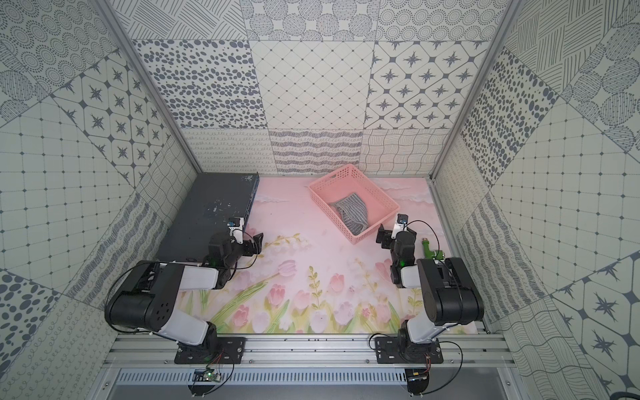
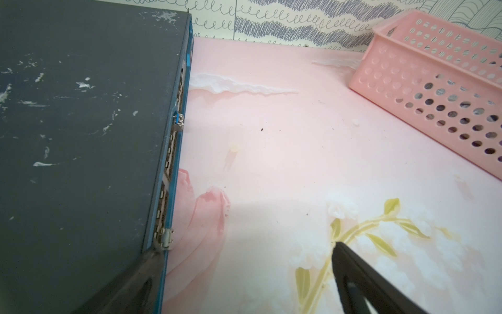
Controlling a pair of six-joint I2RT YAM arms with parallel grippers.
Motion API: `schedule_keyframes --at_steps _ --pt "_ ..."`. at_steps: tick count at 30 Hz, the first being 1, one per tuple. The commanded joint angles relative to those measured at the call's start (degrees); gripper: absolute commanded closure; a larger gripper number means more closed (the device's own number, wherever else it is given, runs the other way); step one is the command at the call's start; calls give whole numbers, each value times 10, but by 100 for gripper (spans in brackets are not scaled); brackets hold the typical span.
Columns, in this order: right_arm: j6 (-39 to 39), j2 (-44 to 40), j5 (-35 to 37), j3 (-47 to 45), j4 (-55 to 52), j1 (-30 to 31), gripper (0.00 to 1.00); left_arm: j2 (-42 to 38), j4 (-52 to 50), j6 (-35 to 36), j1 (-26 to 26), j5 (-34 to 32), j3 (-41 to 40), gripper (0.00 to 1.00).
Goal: Fold the square dishcloth
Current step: Pick up the cleaning item from the bin.
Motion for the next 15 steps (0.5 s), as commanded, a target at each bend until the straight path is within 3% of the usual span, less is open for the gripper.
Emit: schedule_keyframes --at_steps 1,8,12,15 --pt "-10 -2 -11 10 10 0 3 -1 17 2 4 15 -2 1" --pt "-7 -84 3 2 -40 0 3 -56 -16 -4 3 -7 -9 1" --pt "21 -188 37 25 -152 2 3 -103 -64 -7 3 -5 -6 1" --pt "60 -260 65 77 -293 3 3 -143 -97 -15 3 1 -6 1"
